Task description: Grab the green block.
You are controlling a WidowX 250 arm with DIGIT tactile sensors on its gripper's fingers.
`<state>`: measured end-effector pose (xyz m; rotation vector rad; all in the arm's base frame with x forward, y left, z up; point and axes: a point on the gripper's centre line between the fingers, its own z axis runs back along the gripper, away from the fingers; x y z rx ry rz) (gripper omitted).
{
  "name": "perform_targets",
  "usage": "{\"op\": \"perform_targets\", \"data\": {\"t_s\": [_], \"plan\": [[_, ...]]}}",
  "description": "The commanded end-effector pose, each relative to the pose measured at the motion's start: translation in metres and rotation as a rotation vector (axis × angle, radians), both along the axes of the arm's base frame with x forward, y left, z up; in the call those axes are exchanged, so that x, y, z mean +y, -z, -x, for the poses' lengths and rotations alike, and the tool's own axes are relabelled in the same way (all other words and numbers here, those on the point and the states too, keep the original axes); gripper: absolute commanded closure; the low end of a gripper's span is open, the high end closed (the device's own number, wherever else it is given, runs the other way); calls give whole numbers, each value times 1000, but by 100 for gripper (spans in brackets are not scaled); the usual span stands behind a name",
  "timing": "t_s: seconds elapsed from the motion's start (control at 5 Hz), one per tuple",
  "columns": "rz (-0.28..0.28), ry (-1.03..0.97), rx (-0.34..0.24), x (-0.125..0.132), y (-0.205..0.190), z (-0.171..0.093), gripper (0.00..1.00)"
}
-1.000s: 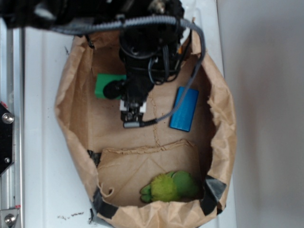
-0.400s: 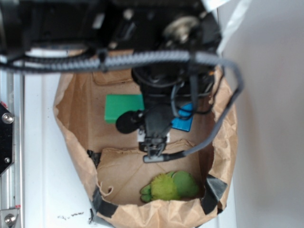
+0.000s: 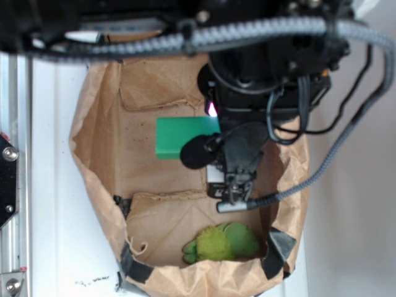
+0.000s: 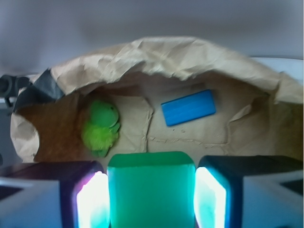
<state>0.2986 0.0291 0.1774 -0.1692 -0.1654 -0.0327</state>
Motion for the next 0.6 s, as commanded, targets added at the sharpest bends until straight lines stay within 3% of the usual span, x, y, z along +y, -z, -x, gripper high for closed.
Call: {"op": "perform_targets", "data": {"t_s": [0.0,0.4], "plan": [[-88,3,-133,2,-18,13,100],[-105,2,-124,5,-17,14,100]]}}
